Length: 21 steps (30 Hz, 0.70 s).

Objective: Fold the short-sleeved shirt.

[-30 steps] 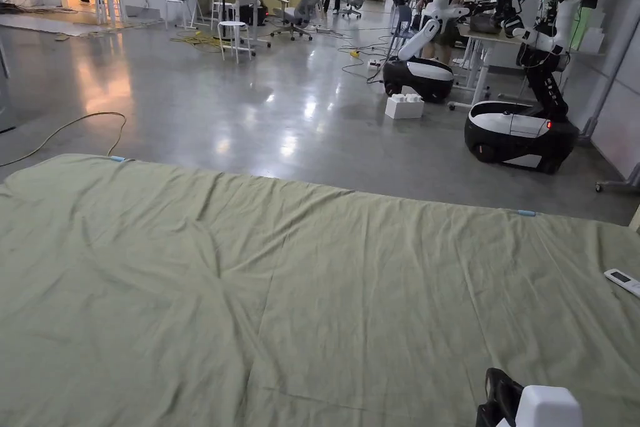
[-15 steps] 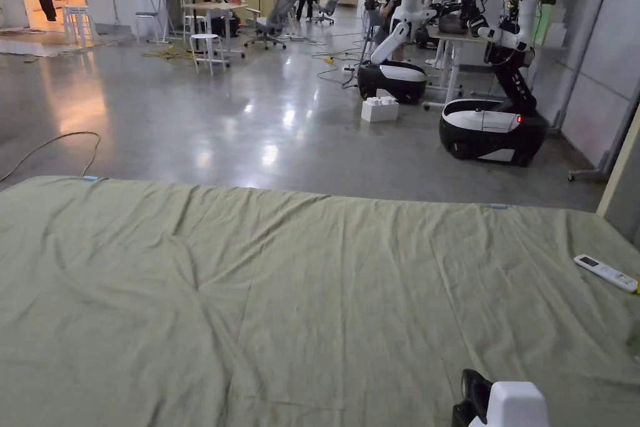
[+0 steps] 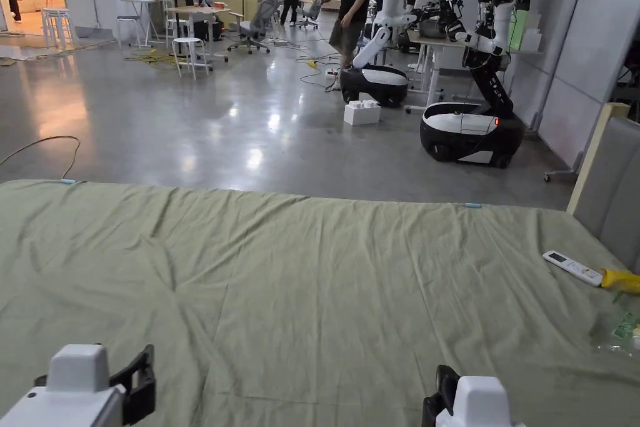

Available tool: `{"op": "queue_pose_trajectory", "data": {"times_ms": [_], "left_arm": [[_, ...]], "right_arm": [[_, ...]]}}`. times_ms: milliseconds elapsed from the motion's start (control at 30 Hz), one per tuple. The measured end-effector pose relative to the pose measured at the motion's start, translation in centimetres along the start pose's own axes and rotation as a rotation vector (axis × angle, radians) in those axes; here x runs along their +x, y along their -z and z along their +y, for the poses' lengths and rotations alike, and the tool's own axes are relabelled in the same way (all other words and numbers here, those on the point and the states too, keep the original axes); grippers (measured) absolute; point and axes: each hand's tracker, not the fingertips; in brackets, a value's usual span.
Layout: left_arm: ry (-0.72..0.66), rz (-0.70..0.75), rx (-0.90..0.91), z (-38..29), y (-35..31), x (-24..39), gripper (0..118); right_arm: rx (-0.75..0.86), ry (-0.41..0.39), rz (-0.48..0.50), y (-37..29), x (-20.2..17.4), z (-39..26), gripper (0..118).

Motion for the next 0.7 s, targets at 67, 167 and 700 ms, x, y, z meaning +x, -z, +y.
{"op": "queue_pose_trajectory", "data": {"times_ms": [67,167,700], "left_arm": [[-0.023,-0.023,0.026,0.3,-0.6,2.0,52],[-0.010,-0.021,0.062,0.2,-0.9,3.9,34],[-0.038,0.002,0.101,-0.2,-3.1,6.7,8]], "right_arm": [[0.010,0.005,-0.005,-0.2,0.0,0.0,1],[0.022,0.013,-0.009,-0.3,0.0,0.1,1],[0.070,0.047,-0.012,-1.3,0.7,-0.1,1]]}}
